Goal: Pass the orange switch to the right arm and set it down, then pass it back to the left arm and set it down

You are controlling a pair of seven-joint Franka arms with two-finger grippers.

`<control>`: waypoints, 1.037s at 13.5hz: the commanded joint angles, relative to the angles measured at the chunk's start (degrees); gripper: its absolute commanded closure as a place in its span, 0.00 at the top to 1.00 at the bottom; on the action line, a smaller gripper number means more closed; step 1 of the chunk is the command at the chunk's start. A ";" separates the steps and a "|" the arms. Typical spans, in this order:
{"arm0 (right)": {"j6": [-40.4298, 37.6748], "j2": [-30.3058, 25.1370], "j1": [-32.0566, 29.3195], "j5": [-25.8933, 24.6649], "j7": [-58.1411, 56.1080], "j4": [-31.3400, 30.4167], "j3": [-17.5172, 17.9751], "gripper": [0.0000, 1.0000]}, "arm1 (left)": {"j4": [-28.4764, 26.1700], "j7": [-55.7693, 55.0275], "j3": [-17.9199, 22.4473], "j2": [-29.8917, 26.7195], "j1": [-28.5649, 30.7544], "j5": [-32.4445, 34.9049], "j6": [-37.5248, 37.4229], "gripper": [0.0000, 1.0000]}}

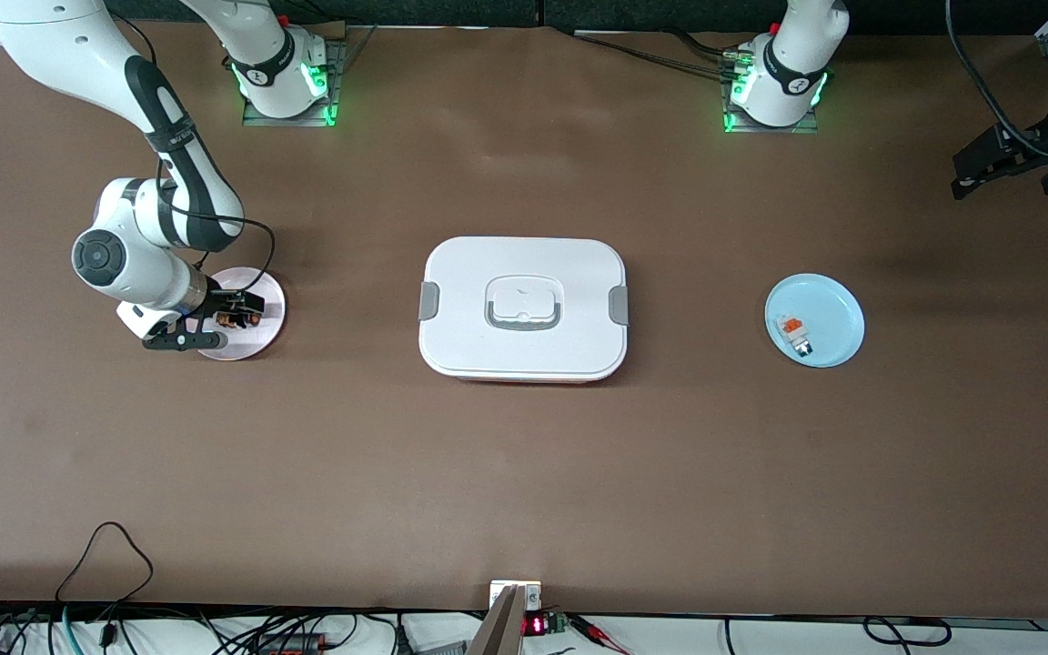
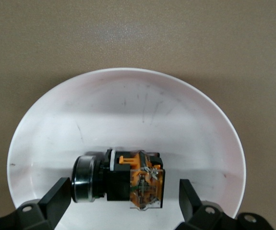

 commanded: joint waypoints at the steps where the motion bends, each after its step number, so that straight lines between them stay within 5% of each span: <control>1: 0.68 0.03 -0.27 0.85 -1.12 -0.16 0.18 1.00 | 0.81 -0.49 -0.49 -0.20 0.67 -0.91 -1.53 0.99; 8: 0.86 0.47 -0.27 0.85 -1.21 0.01 0.09 0.97 | 0.55 -0.40 -0.41 -1.07 0.67 -0.82 -1.36 0.99; 12: 0.42 0.47 -0.27 0.59 -2.95 0.01 0.09 0.55 | 0.19 -0.14 0.21 -1.69 1.02 -0.82 -1.26 0.99; 14: 0.51 0.56 -0.27 0.94 -7.78 0.01 -0.26 0.45 | 0.19 -0.14 0.12 -1.60 1.11 -0.82 -1.35 0.99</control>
